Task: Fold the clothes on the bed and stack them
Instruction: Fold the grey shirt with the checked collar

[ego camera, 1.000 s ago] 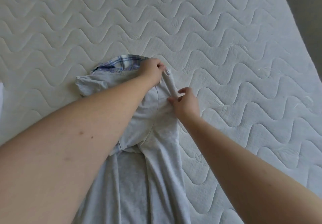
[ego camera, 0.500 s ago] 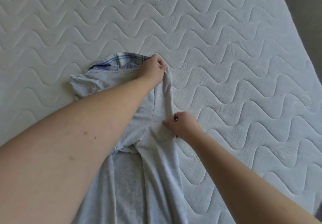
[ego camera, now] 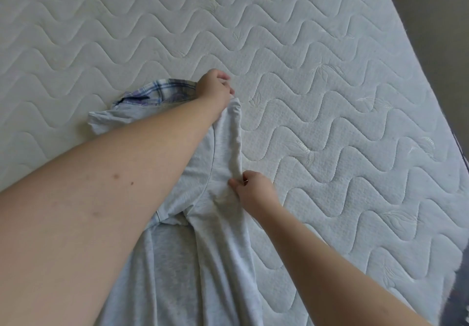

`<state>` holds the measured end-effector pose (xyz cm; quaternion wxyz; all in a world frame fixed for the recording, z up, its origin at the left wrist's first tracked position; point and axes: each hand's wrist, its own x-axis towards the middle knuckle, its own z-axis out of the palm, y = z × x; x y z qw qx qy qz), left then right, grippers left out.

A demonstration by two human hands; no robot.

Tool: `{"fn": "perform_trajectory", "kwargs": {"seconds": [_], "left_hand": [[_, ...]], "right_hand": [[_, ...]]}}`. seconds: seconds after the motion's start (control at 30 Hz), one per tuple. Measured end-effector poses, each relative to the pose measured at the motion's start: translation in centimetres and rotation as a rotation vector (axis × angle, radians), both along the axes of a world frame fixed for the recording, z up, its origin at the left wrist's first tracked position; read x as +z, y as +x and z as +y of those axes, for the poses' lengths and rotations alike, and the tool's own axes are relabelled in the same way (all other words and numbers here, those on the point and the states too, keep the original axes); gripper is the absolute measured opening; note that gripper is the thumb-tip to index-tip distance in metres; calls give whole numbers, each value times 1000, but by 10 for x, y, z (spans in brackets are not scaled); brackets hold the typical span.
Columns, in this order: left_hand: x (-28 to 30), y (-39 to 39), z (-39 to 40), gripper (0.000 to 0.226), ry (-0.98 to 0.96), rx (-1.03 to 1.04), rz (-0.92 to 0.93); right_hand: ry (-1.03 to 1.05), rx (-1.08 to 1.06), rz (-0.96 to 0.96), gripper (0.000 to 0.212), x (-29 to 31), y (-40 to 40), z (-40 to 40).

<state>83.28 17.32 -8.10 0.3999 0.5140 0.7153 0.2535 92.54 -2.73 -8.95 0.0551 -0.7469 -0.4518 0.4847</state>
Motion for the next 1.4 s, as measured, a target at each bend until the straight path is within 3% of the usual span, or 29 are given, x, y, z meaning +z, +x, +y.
{"fn": "perform_trajectory", "kwargs": {"seconds": [0.07,0.17,0.27,0.4,0.57,0.67,0.8,0.87,0.97,1.03,1.1,1.2,1.4], "left_hand": [[3,-2,-3,28,58,-11,12],[10,-13,-20,25,216,-215,148],[11,-31,-60,33,376,-439,315],[5,-64,-157,51,474,-636,493],[-11,-86,-305,61,417,-806,630],[-12,-81,-375,63,311,-662,528],[0,-66,-440,59,63,-133,204],[5,-62,-456,53,-79,17,90],[5,-60,-464,42,-291,-79,99],[3,-63,-469,29,-395,-140,117],[-1,-69,-480,42,-455,-123,105],[-1,-80,-504,45,-493,-82,121],[7,-93,-552,20,-632,-208,-38]], "right_hand": [[-1,-27,2,32,-1,0,0],[11,-64,-10,39,1,-2,0],[66,-105,-49,30,1,-8,-7],[146,-87,-44,29,6,-14,-40],[126,47,-176,33,8,-6,-112],[62,9,-172,27,10,0,-150],[25,3,-175,23,17,2,-190],[-22,44,-195,30,19,1,-207],[-55,94,-237,44,19,2,-235],[-63,105,-226,42,20,3,-255],[-70,40,-177,32,22,5,-276],[-23,-70,-189,23,26,12,-305],[-107,4,-159,33,34,-2,-349]]}}
